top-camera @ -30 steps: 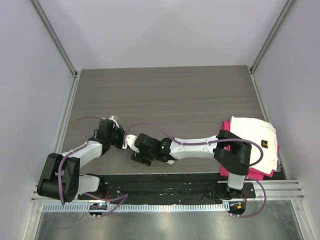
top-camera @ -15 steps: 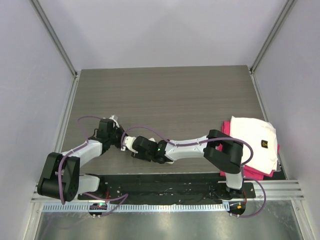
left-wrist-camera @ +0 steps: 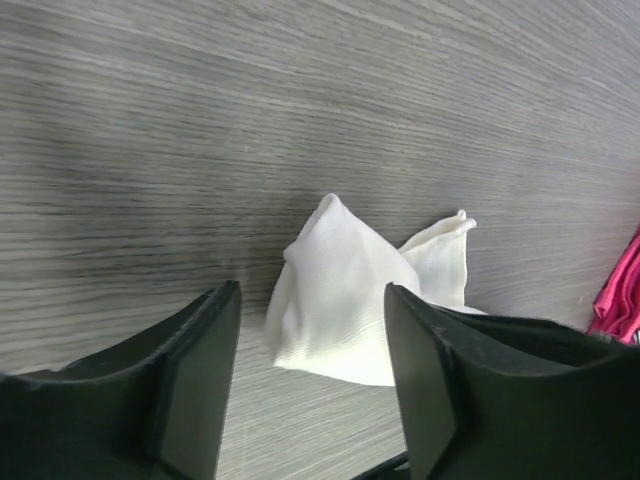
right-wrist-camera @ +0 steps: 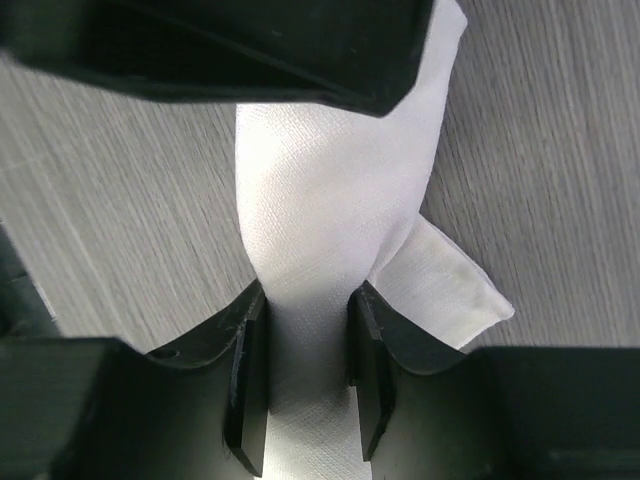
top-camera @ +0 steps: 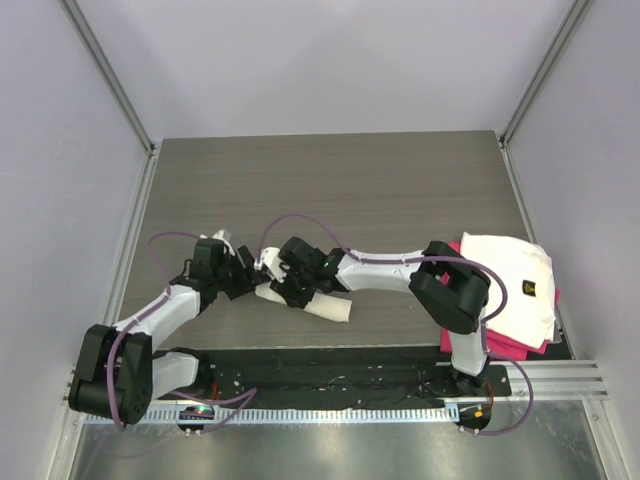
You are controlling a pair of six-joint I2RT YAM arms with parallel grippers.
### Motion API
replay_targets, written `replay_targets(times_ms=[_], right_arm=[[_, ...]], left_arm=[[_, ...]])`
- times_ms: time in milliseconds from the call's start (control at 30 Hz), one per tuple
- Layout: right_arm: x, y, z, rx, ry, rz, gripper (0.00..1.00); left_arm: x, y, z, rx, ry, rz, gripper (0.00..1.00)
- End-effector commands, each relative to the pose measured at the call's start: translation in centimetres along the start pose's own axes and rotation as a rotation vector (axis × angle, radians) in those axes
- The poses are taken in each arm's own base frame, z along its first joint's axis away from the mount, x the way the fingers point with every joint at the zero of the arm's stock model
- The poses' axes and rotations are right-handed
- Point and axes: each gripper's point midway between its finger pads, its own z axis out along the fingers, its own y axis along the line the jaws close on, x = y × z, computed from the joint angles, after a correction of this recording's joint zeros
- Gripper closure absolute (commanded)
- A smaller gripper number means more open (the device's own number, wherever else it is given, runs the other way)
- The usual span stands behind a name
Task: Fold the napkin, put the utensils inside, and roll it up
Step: Roll the napkin with the utensil
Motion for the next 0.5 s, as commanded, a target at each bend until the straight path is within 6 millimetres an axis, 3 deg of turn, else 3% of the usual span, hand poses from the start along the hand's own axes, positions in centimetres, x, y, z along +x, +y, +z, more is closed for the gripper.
replay_targets(times_ms=[0, 100, 300, 467], right_arm=[[1.7, 3.2, -0.4, -0.26, 0.071, 0.152, 0.7], [1.1, 3.4, -1.0, -0.356, 0.055, 0.222, 0.71], [0.7, 3.4, -1.7, -0.554, 0.042, 0.364, 0.72], [0.4, 2.9, -1.7, -0.658, 0.052, 0.493, 0.74]], left_arm=[[-1.3, 0.3, -1.0, -0.025, -0.08, 0.015, 0.33], [-1.4, 0.3, -1.5, -0.017, -0.113, 0.026, 0.31], [-2.0, -1.8, -3.0, 0.118, -0.198, 0.081, 0.31], [-0.9, -2.5, -3.1, 0.185, -0.169, 0.091, 0.34]])
